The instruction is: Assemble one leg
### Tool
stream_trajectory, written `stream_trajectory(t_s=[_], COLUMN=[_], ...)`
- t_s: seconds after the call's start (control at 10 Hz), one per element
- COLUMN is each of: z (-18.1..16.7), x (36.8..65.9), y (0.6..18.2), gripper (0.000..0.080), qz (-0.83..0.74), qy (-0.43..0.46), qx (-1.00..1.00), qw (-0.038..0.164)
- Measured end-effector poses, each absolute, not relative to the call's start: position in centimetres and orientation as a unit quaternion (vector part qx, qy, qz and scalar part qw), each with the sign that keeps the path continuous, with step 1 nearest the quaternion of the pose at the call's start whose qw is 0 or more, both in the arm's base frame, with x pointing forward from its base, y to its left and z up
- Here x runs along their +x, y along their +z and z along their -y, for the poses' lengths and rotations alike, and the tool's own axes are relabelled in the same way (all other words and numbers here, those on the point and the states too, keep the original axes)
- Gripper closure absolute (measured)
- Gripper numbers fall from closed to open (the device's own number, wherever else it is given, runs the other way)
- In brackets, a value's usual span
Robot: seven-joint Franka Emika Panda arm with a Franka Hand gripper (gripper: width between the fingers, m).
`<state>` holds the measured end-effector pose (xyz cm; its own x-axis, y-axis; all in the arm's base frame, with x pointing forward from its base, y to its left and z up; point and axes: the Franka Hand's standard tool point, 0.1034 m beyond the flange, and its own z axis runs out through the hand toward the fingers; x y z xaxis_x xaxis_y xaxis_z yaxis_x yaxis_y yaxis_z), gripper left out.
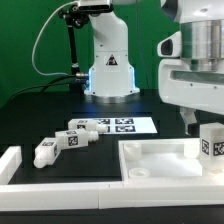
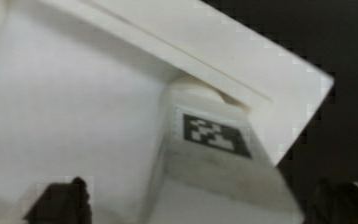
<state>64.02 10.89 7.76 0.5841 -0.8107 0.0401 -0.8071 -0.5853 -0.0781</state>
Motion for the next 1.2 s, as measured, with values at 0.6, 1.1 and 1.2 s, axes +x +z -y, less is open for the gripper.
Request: stream_trajectory(t_s=[0.6, 1.1, 1.2], z=[-12.14, -12.06, -11.88], x=[64.08, 64.06, 64.05], y=[7.83, 7.76, 7.72], gripper=[0.015, 0.0411, 0.051], qz=[-0.102, -0.115, -0.157], qy=[-0.03, -0.029, -0.029], qx=[-0.994, -0.993, -0.987], qw=[-0.006, -0.004, -0.004])
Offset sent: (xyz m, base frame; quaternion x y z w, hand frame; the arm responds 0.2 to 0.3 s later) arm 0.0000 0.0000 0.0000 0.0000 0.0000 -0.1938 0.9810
